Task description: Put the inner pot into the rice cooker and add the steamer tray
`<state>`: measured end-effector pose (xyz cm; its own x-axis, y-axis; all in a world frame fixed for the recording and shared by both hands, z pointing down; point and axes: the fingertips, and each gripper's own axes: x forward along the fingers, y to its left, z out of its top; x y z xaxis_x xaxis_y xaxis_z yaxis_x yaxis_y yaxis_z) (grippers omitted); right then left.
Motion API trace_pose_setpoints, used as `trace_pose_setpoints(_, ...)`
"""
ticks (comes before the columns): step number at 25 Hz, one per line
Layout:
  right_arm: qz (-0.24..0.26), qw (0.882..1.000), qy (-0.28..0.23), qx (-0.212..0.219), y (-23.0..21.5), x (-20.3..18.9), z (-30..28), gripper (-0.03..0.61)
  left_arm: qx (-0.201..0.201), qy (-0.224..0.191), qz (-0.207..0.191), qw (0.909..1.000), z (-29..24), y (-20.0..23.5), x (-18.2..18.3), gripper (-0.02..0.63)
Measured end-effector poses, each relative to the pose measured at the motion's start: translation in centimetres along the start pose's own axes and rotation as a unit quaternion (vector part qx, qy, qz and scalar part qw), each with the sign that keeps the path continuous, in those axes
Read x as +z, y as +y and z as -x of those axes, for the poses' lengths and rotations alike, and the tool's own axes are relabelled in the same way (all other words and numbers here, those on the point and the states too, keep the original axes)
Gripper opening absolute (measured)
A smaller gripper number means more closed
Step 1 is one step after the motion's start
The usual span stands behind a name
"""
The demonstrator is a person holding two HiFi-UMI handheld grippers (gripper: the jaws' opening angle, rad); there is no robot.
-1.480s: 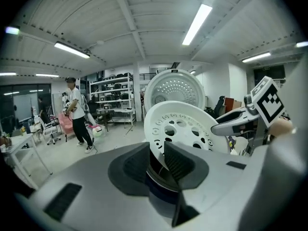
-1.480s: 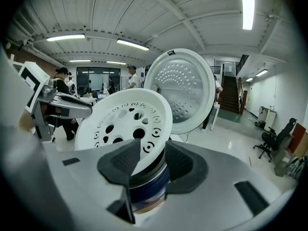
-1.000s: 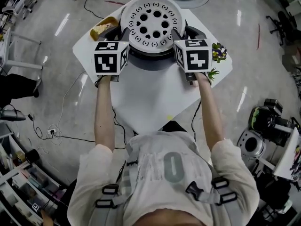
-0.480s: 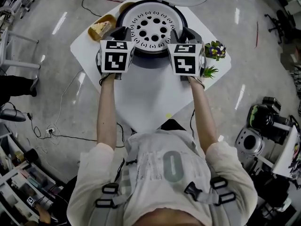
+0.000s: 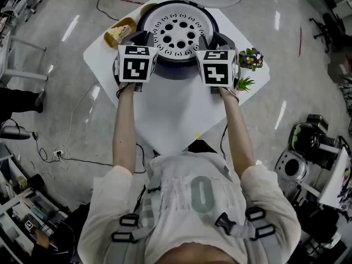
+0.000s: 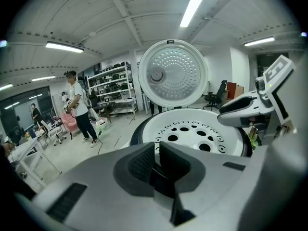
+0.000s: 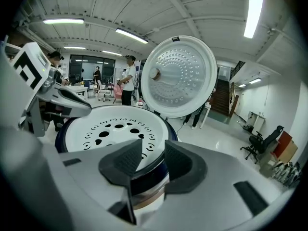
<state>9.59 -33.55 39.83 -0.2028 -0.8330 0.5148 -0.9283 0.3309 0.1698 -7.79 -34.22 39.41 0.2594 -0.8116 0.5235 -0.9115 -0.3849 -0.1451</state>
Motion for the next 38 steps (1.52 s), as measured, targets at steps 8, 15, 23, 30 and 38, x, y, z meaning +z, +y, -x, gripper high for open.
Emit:
trace_pose_setpoints(8, -0.002, 0.998, -0.053, 0.017, -0.3, 4.1, 2.0, 0.143, 0.03, -0.071, 0.009, 0.997, 2.6, 1.2, 3.9, 0.044)
trace_pose_setpoints(15, 0.022, 0.983, -0.172, 0.056, 2.3, 10.4, 7.6, 0.041, 0.06, -0.187, 0.014, 0.9803, 10.2, 2.1, 9.4, 0.043)
trace_pose_setpoints(23, 0.025, 0.951, -0.277, 0.133, 8.9, 13.7, 12.9, 0.009, 0.122, -0.292, 0.049, 0.9474, 20.1, 2.6, 9.3, 0.021)
trace_pose_setpoints(30, 0.03, 0.935, -0.303, 0.183, 14.6, 11.5, 15.1, 0.009, 0.19, -0.314, 0.084, 0.9264, 25.1, 2.4, 3.1, 0.021)
trace_pose_setpoints(38, 0.04, 0.95, -0.238, 0.2, 16.8, 5.4, 13.7, 0.008, 0.213, -0.278, 0.105, 0.9307, 25.3, 2.0, -2.7, 0.021)
